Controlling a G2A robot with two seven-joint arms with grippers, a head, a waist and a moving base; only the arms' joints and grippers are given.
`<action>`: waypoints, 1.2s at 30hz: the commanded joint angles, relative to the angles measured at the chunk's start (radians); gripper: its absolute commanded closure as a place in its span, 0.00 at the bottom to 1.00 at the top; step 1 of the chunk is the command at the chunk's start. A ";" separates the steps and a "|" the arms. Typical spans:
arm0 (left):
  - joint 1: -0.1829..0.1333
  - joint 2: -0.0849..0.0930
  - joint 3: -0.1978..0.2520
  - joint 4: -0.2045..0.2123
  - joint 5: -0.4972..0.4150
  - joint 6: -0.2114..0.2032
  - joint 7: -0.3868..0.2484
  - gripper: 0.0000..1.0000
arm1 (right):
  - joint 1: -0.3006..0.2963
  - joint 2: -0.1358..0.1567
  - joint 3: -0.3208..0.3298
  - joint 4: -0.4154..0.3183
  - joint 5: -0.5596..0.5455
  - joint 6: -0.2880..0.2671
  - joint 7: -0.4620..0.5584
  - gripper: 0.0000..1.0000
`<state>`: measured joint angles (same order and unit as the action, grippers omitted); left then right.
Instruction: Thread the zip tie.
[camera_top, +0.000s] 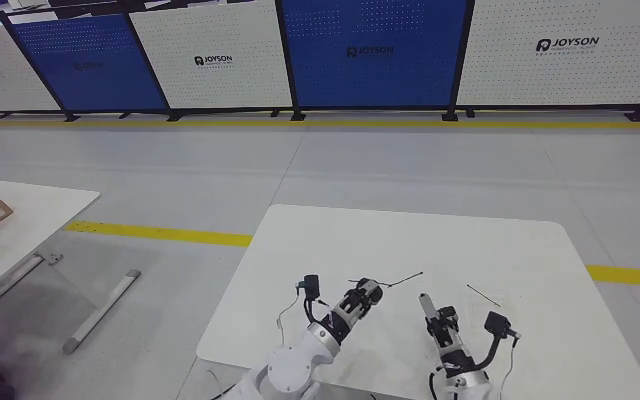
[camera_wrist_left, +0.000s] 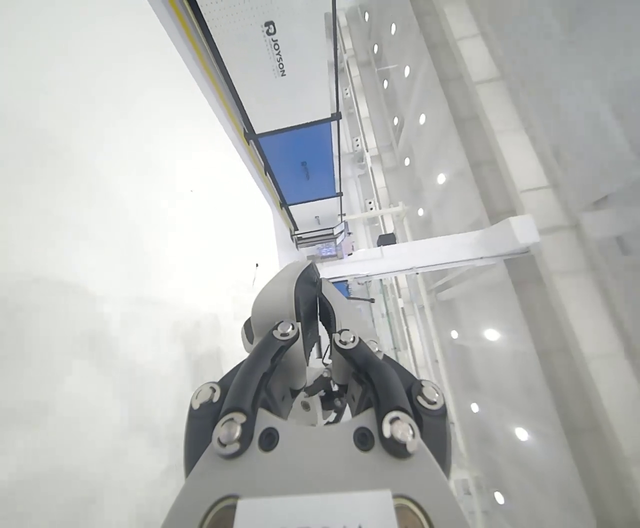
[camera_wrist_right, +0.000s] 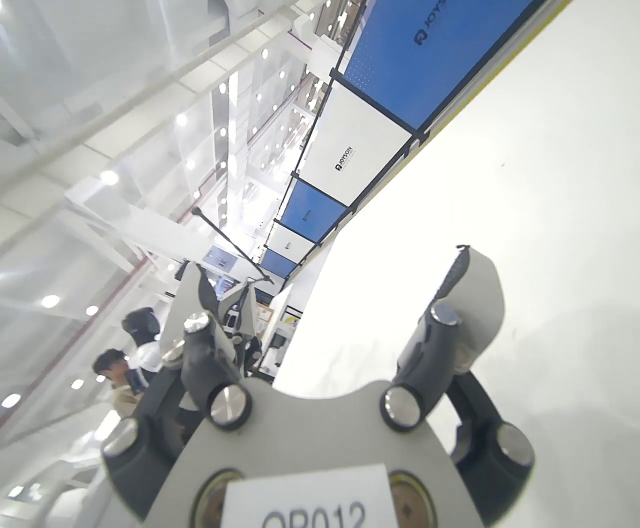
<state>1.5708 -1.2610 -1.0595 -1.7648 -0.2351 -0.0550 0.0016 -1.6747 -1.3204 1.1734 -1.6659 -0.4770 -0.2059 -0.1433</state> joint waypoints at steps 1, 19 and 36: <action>0.004 0.000 -0.010 -0.007 -0.036 -0.003 -0.004 1.00 | 0.008 -0.001 -0.008 0.016 -0.058 0.009 -0.016 0.00; -0.006 -0.003 -0.018 -0.006 -0.151 0.020 -0.069 1.00 | 0.029 0.003 -0.035 0.033 -0.296 0.077 -0.005 0.00; -0.017 -0.005 0.004 -0.011 -0.129 0.034 -0.066 1.00 | 0.060 0.008 -0.047 0.038 -0.356 0.077 0.122 0.00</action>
<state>1.5551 -1.2657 -1.0582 -1.7770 -0.3614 -0.0231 -0.0653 -1.6154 -1.3119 1.1259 -1.6274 -0.8344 -0.1294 -0.0202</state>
